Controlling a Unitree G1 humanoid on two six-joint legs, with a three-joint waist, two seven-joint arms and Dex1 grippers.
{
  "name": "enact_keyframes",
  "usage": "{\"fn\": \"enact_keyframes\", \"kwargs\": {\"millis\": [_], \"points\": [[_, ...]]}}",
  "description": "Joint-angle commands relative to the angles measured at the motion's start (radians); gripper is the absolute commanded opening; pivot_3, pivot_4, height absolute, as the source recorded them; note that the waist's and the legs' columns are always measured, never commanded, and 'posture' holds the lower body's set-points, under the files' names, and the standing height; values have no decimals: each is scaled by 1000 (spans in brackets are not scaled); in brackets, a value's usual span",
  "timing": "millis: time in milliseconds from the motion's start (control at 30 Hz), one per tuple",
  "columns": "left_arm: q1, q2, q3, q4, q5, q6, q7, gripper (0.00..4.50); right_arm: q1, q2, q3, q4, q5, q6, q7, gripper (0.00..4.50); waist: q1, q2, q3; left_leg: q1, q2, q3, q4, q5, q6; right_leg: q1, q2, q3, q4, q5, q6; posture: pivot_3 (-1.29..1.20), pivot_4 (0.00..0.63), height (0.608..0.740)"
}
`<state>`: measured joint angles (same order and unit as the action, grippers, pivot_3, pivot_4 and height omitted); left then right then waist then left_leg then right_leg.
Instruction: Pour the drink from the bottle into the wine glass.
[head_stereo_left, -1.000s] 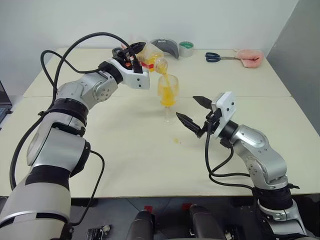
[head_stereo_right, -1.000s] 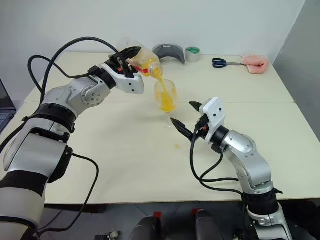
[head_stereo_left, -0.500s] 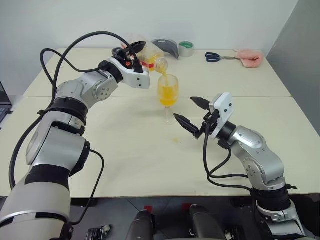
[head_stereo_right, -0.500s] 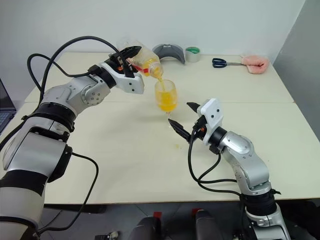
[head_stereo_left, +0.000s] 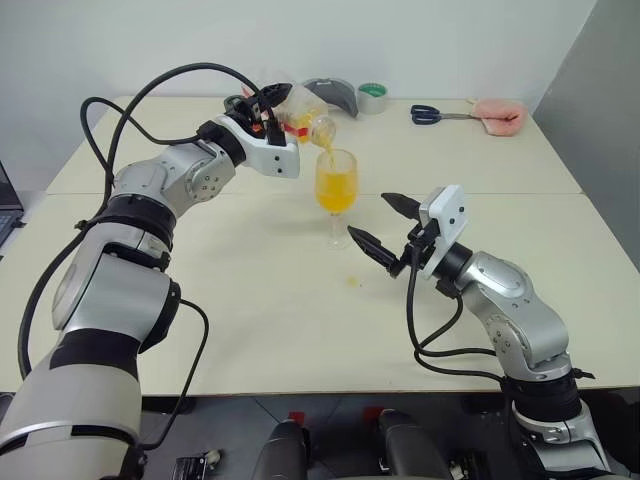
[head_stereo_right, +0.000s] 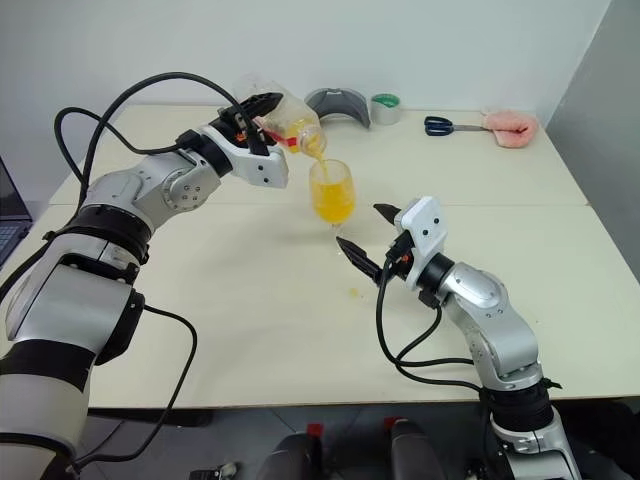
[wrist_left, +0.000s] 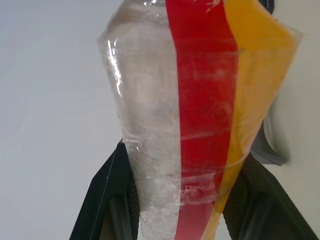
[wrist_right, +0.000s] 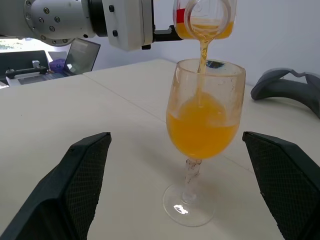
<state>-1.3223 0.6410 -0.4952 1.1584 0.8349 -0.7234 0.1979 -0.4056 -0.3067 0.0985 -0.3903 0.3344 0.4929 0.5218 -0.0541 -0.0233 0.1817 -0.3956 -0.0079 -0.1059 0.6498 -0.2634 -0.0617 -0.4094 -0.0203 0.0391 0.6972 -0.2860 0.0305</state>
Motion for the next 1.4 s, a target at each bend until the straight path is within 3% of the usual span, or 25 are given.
{"fn": "enact_keyframes", "kwargs": {"millis": [33,300,500,700,1033,1167,1400], "points": [[-18,-4,30,-10,-50,0,-27,1708,-2,4,-8,-51,10,-25,-3,4500,0,0,0,0,0,0,0,0,0,0,0,0,0,0,0,0,150,740],[18,-31,92,-26,-175,13,-147,1707,-7,9,-8,-47,6,-34,-5,4500,-1,0,0,0,0,0,0,0,0,0,0,0,0,0,0,0,150,740],[76,-71,191,-70,-344,57,-318,1707,-19,15,-6,-38,-6,-62,-6,4500,-3,0,0,0,0,0,1,0,0,0,0,0,0,0,0,0,150,740],[166,-157,398,-190,-663,278,-577,1707,-40,23,-13,-31,-11,-105,-6,4500,-5,0,0,-3,0,-1,7,2,-3,0,0,-1,1,0,0,0,150,740],[511,-149,640,-673,-994,870,-699,1707,-65,-90,88,-112,60,67,128,4500,-27,0,0,-3,1,-3,10,2,-3,0,0,-1,4,0,0,0,150,740],[618,-133,690,-796,-1039,1002,-674,1707,-92,-92,113,-60,21,76,114,4500,-27,0,0,-3,1,-4,11,2,-3,0,0,-1,5,0,0,0,150,740],[735,-136,745,-875,-1080,1012,-673,1707,-131,-76,154,-33,3,92,125,4500,-23,0,0,-3,1,-3,11,2,-3,0,0,-1,5,0,0,0,150,740]]}}
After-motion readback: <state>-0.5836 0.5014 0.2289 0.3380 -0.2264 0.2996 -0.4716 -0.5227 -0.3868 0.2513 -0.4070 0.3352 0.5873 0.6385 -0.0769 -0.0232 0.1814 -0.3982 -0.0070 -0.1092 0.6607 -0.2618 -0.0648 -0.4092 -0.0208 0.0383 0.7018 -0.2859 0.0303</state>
